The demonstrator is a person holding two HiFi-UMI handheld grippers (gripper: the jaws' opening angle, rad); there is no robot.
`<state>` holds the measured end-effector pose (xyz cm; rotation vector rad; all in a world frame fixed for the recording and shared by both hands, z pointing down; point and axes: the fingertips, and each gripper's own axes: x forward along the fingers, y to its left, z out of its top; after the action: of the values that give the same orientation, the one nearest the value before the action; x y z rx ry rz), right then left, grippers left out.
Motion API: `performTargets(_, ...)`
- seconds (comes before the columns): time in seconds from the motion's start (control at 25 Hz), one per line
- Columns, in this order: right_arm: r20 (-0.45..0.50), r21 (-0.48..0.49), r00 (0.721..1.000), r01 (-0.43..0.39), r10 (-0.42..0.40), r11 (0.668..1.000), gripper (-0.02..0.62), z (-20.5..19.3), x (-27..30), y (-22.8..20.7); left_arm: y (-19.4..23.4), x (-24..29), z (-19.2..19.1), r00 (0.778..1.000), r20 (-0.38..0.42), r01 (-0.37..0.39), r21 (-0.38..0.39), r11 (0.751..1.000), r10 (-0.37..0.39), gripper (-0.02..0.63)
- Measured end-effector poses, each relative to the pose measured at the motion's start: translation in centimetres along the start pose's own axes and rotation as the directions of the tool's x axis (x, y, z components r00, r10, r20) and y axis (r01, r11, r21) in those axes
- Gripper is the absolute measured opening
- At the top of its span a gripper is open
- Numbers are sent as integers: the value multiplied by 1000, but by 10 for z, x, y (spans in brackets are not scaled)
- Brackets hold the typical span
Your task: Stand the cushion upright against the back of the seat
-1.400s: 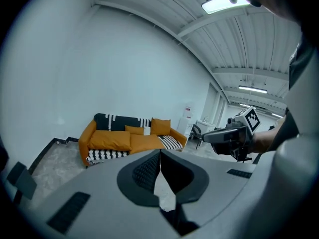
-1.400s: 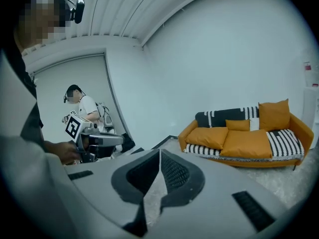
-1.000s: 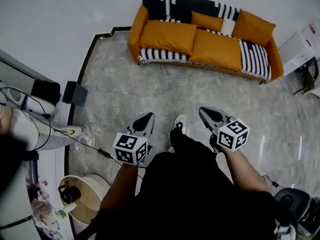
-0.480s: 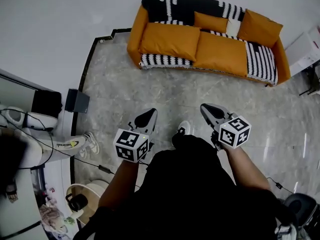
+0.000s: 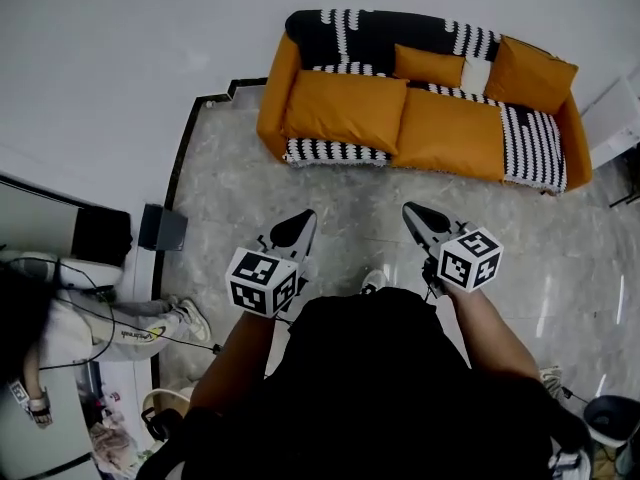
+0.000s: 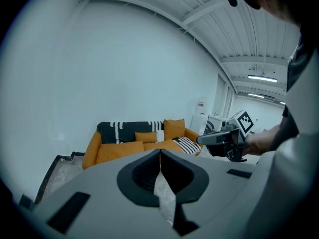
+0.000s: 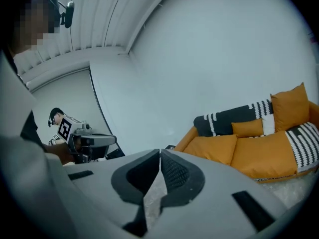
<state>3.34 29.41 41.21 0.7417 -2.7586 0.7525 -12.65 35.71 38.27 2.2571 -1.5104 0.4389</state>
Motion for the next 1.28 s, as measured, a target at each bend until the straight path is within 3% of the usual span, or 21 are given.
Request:
performTargets(0.32,18,37,1000,1,-2,999,38,-2,8,-24,20,19,-2,999,-35,-41,2,999,42,17)
performTargets(0.6,12,75,999,35,-36,997,38,-19,-7,-55,2,46,-7,999,-40,-20,2,1000,20,17)
performTargets(0.92,-16,87,996,94,-93,992,38,11,45,-71,63,82,4,995,-90,35,-49,998,-40,17)
performTargets(1.28,-26,55,984,176,-175,983,38,38,79,-109,117,139,27,992,-101,80,5,997,-79,17)
